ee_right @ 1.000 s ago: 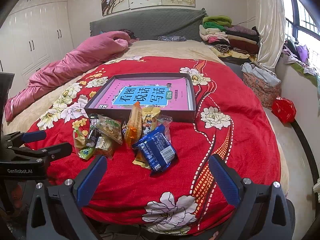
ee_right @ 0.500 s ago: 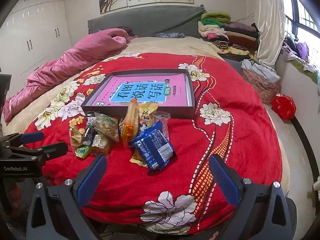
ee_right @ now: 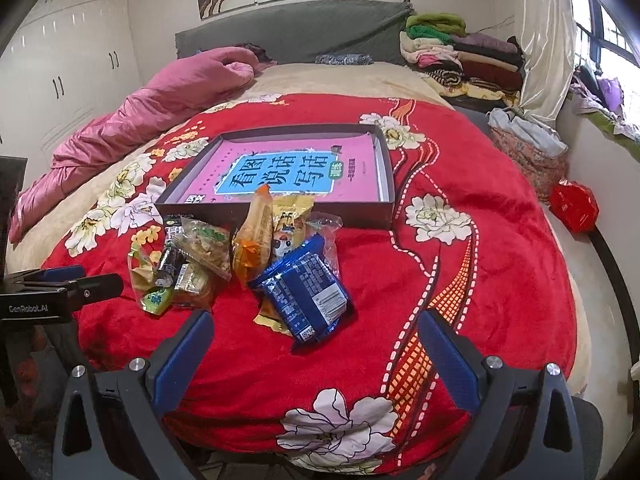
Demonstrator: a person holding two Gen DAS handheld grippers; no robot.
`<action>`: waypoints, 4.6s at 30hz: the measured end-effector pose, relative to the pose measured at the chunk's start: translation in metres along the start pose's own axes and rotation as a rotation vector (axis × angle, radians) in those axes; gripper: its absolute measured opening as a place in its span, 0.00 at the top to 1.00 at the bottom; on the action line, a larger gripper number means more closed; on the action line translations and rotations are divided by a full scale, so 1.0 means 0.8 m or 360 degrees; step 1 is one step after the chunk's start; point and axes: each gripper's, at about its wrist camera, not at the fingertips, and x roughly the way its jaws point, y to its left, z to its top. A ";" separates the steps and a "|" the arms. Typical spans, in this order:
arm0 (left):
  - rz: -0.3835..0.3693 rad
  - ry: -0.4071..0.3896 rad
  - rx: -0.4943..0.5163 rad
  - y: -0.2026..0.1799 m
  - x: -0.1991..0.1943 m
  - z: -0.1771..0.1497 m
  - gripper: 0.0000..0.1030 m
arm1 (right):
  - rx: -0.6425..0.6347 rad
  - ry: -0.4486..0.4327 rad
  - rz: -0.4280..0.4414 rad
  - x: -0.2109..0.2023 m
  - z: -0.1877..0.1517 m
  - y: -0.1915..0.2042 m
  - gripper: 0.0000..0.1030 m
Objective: Organize snacks
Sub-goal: 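Grasp the blue snack bag with the right tool while the left tool grasps the green wrapped snack, then carry both held snacks up over the pink box tray with both tools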
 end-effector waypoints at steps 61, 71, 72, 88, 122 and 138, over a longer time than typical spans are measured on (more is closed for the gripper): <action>-0.0290 -0.0032 -0.0107 0.053 0.031 0.044 0.67 | 0.0174 -0.0113 0.0112 0.050 0.044 -0.056 0.50; -0.0318 -0.0091 -0.0139 0.056 0.021 0.054 0.67 | 0.0187 -0.0146 0.0122 0.051 0.049 -0.062 0.50; -0.0321 -0.0099 -0.0144 0.057 0.020 0.056 0.67 | 0.0189 -0.0157 0.0121 0.051 0.050 -0.062 0.50; -0.0297 -0.0238 -0.0171 0.048 0.016 0.105 0.67 | 0.0195 -0.0273 0.0154 0.060 0.087 -0.071 0.50; -0.0146 -0.0179 -0.0137 0.020 0.106 0.156 0.67 | 0.0176 -0.0159 0.0181 0.157 0.131 -0.080 0.50; -0.0125 -0.0114 -0.0107 0.016 0.122 0.152 0.67 | 0.0077 -0.0079 0.0078 0.175 0.126 -0.071 0.49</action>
